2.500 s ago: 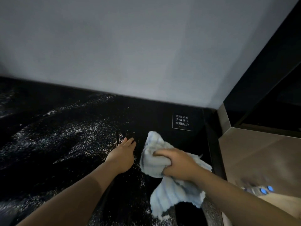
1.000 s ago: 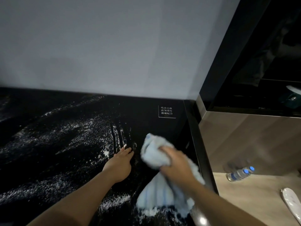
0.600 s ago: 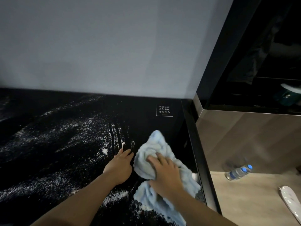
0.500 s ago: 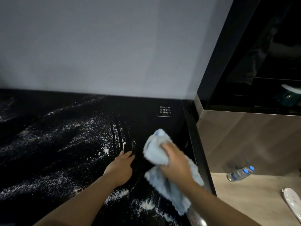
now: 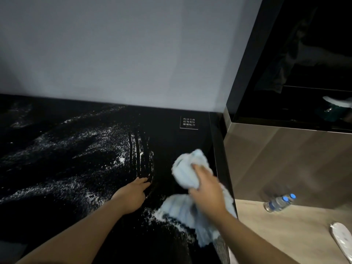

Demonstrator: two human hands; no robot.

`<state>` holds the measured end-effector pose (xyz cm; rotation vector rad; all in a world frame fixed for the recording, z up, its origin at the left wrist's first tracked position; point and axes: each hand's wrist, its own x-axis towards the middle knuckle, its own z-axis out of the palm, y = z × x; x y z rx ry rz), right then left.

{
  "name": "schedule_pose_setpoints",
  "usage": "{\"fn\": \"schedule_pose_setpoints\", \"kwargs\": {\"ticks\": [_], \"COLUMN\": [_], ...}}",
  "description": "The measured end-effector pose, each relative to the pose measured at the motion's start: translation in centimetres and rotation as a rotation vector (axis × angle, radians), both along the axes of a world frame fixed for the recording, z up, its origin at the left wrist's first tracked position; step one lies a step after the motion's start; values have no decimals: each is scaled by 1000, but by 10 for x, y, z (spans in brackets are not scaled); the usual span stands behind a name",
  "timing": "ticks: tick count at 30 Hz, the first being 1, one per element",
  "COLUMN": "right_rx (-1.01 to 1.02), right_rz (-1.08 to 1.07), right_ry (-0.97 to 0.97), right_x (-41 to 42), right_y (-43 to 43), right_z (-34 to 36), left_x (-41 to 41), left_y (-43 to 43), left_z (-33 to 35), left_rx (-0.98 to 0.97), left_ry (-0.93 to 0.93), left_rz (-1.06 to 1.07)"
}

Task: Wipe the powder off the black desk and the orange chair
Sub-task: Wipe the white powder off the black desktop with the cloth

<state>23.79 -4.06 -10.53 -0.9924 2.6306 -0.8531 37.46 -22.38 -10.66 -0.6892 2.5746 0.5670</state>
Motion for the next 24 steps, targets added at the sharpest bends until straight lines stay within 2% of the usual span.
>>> {"fn": "schedule_pose_setpoints", "kwargs": {"ticks": [2,4,6,8,12,13,16,17,19,21,24], "right_rx": [70,315,488,523,365,281,44,4,146,407,564], "right_rz": [-163,-266,-234,-169,-18,35,-30,-120,-255,-354,-382], "right_ry": [52,33,54,76,74,10,-94,-42,110,59,-4], "right_x": [-21,-18,6,41,83,86,78,67,47,44,72], "right_y": [22,45,55,51,21,13,8,12,25,37,26], "right_z": [0,0,-8,-12,-12,-8,5,9,13,11,0], "left_x": [9,21,30,35,37,38,47,51,58,65,75], "left_y": [7,19,26,29,26,24,17,13,1,-12,-23], "left_z": [-1,-3,-5,-5,-8,-8,-4,-4,-3,-7,-10], "left_rx": [-20,-19,-14,-17,-37,-46,-42,-47,-64,-93,-112], "left_ry": [14,-28,-35,-21,1,11,5,6,18,19,-21], "left_rz": [3,-11,-9,-11,-36,-52,-99,-109,-99,-71,-46]}}
